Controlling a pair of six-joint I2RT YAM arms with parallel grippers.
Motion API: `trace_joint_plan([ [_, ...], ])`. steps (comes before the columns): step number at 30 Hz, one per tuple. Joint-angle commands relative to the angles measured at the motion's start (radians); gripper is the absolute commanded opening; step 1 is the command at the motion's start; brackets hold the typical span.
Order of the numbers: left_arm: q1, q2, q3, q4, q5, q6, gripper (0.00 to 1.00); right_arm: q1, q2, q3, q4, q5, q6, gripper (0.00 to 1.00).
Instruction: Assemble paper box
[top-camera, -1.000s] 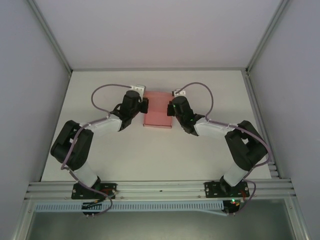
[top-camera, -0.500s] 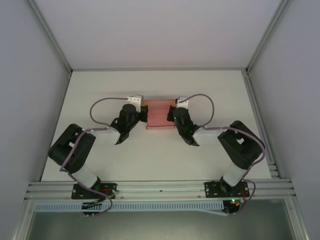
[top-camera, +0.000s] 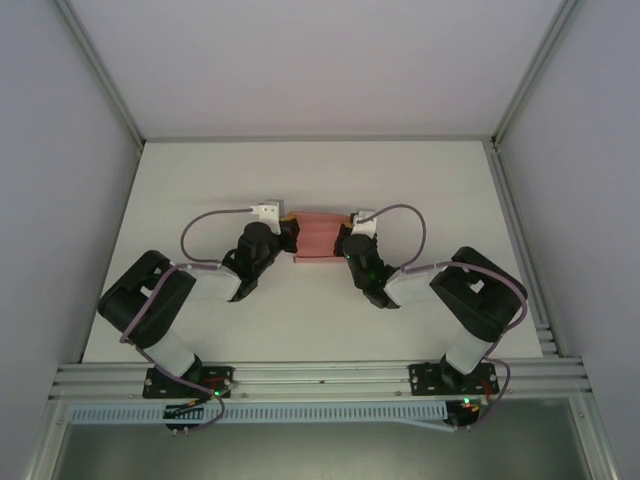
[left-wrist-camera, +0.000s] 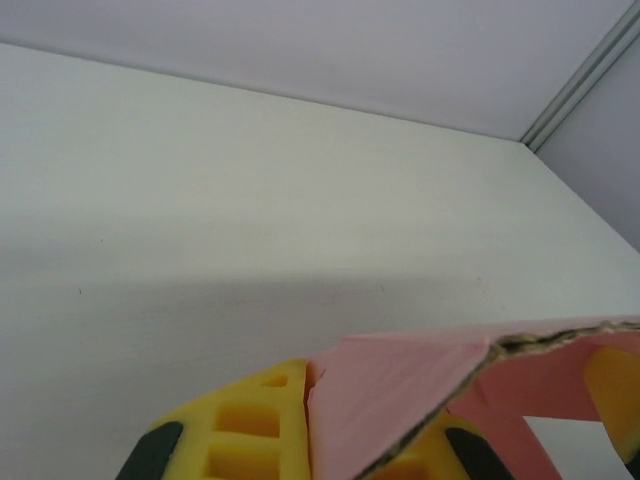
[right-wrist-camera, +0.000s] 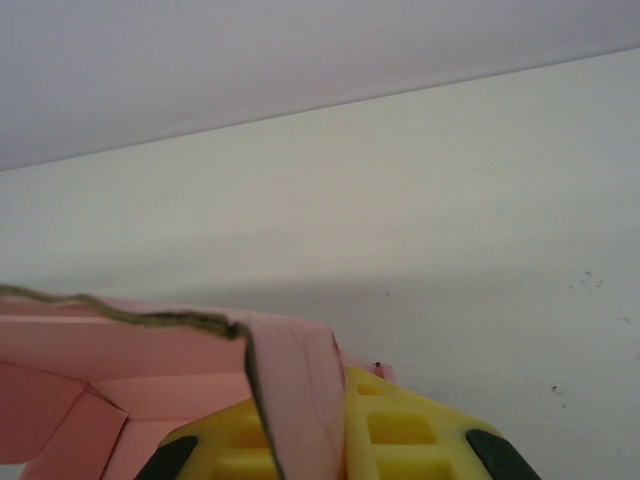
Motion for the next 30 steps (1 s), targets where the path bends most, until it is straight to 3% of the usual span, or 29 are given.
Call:
trace_joint_plan([
  [1,-0.073,-0.015,0.094,-0.136,0.126,-0.047,0.00,0.050,0.006,0.003,-0.086,-0.074,0.024,0.11],
  [7,-0.085,0.039,0.048,-0.079,0.088,-0.041,0.01,0.050,0.010,-0.016,-0.079,-0.065,0.024,0.13],
  [16,-0.105,0.072,-0.121,0.106,0.169,-0.079,0.03,0.057,-0.017,-0.088,-0.085,-0.050,0.011,0.12],
  [23,-0.120,0.023,-0.138,0.055,0.170,-0.056,0.09,0.066,-0.027,-0.092,-0.147,-0.021,0.024,0.11],
  [24,-0.122,-0.004,-0.146,0.032,0.154,-0.049,0.12,0.068,-0.035,-0.100,-0.147,-0.007,0.030,0.11],
  [26,-0.123,-0.056,-0.155,-0.025,0.117,-0.034,0.28,0.067,-0.050,-0.113,-0.147,0.001,0.034,0.11],
  [28,-0.122,-0.110,-0.151,-0.122,0.077,-0.025,0.32,0.067,-0.061,-0.116,-0.159,-0.001,0.035,0.12],
  [30,-0.123,-0.165,-0.142,-0.228,0.060,-0.008,0.49,0.070,-0.066,-0.112,-0.176,0.001,0.034,0.15],
])
